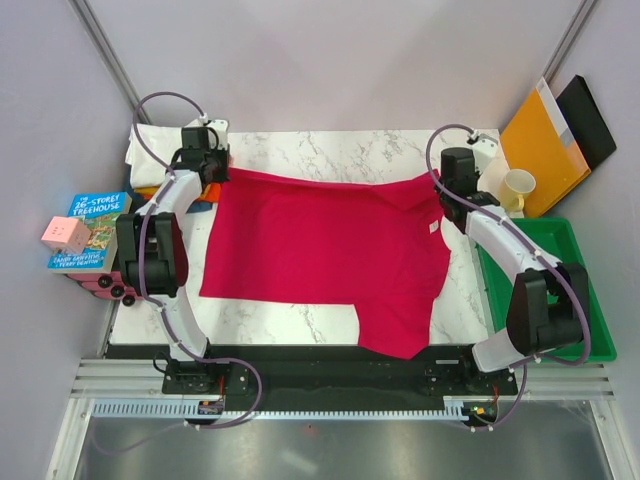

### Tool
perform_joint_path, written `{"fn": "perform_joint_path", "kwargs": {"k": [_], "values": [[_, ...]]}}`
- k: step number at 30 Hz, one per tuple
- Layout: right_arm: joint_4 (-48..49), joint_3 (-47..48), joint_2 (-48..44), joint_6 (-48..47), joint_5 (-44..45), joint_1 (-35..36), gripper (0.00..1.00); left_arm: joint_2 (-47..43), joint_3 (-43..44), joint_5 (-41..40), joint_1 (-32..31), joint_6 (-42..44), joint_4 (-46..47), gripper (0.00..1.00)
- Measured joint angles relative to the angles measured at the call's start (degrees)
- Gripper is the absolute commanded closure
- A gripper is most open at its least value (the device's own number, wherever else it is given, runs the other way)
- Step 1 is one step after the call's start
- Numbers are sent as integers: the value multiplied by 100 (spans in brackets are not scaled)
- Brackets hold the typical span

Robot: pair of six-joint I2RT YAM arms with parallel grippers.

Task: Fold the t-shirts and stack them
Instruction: Fold the flattened tshirt in 1/3 of the way

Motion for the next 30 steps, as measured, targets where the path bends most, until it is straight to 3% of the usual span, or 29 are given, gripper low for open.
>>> {"fn": "perform_joint_path", "kwargs": {"k": [10, 30], "values": [[-186, -1032, -125, 337, -173, 0, 100, -13, -424, -52, 61, 0, 20, 98], [-212, -1342, 542, 855, -431, -2, 100, 236, -625, -70, 92, 221, -122, 98]]}}
